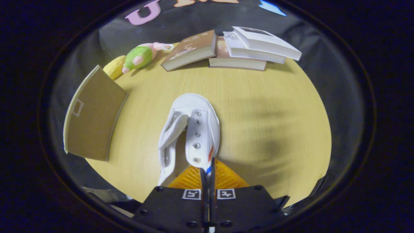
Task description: Open the storage box then place both shoes into the box .Put the left shoe in first, then the right shoe, with the right side of both shoes facing outward in a uniform manner.
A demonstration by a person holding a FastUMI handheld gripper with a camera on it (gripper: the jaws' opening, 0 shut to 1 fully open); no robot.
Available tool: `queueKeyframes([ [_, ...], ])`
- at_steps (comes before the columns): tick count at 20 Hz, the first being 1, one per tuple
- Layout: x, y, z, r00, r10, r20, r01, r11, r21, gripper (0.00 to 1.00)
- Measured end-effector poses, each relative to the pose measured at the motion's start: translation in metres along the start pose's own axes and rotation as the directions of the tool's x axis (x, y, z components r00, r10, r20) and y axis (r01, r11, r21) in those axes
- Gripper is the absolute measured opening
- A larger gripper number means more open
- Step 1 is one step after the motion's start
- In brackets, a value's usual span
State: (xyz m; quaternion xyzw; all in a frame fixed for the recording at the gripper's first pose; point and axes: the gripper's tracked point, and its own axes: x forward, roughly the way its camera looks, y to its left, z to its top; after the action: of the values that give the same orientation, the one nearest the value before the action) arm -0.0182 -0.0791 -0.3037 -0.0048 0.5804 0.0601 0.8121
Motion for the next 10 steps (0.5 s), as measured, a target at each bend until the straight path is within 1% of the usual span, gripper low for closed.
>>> queueKeyframes([
  [1, -0.003, 0.003, 0.001, 1.000, 0.009, 0.002, -0.009, 0.999, 0.037, 0.04],
  [3, -0.015, 0.007, 0.008, 1.000, 0.017, 0.017, -0.018, 0.997, 0.072, 0.04],
  [7, -0.044, 0.026, 0.028, 0.998, 0.028, 0.062, -0.033, 0.995, 0.089, 0.04],
  [10, -0.066, 0.053, 0.045, 0.994, 0.049, 0.098, -0.057, 0.995, 0.085, 0.03],
])
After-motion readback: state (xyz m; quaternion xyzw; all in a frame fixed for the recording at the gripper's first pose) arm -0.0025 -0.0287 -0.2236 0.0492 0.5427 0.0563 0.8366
